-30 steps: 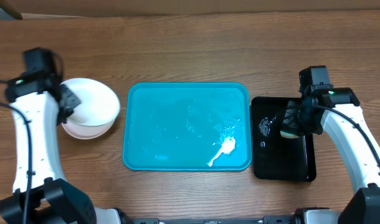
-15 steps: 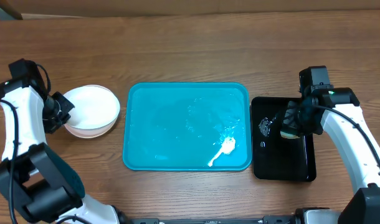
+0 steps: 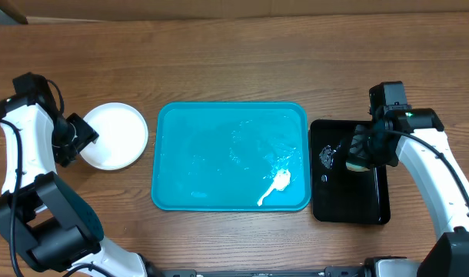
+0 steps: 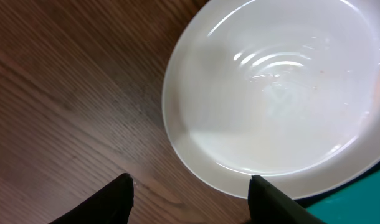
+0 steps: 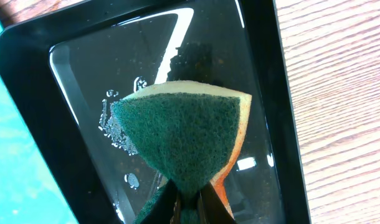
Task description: Clean dirty plates on tray and stack at the side
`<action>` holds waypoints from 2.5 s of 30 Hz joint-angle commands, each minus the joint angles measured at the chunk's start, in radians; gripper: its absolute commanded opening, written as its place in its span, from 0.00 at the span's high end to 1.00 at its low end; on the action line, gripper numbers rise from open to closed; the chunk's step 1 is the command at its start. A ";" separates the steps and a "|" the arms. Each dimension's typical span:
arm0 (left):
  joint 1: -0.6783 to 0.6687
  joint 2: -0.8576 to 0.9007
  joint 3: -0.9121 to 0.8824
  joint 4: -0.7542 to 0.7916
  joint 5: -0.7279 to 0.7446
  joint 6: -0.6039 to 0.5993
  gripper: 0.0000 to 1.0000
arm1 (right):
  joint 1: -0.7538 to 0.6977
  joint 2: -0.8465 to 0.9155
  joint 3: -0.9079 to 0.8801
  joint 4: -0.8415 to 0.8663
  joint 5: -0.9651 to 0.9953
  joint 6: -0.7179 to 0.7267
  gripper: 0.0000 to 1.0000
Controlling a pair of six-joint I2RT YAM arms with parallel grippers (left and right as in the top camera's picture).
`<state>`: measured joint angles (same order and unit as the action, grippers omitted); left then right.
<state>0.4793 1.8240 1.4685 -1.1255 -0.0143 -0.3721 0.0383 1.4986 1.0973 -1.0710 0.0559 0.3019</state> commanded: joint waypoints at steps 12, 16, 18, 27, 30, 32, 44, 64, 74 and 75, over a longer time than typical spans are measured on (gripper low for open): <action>-0.229 -0.234 0.039 -0.068 0.216 0.138 0.40 | -0.001 -0.008 -0.146 0.263 -0.365 0.021 0.96; -0.300 -0.233 0.037 -0.087 0.166 0.140 0.41 | -0.001 0.000 -0.218 0.418 -0.369 0.107 0.96; -0.327 -0.233 0.037 -0.088 0.160 0.141 0.41 | -0.001 0.000 -0.251 0.475 -0.368 0.163 0.96; -0.349 -0.233 0.037 -0.099 0.160 0.141 0.40 | -0.002 0.000 -0.372 0.391 -0.184 0.565 0.96; -0.349 -0.233 0.037 -0.100 0.160 0.142 0.40 | -0.002 0.000 -0.473 0.496 -0.168 0.566 0.96; -0.349 -0.233 0.037 -0.100 0.160 0.142 0.40 | -0.001 0.000 -0.533 0.580 -0.168 0.556 0.96; -0.349 -0.233 0.037 -0.102 0.160 0.142 0.40 | -0.001 -0.005 -0.536 0.725 -0.369 0.296 0.96; -0.349 -0.233 0.037 -0.105 0.160 0.160 0.40 | -0.001 0.005 -0.400 0.724 -0.394 0.301 0.96; -0.349 -0.233 0.037 -0.105 0.160 0.163 0.40 | -0.010 0.061 -0.545 0.796 -0.263 0.300 0.92; -0.349 -0.233 0.037 -0.105 0.160 0.163 0.40 | -0.010 0.063 -0.549 0.792 -0.249 0.300 0.92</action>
<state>0.1322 1.5932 1.4929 -1.2278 0.1493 -0.2317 0.0326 1.5307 0.5961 -0.2527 -0.3035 0.5995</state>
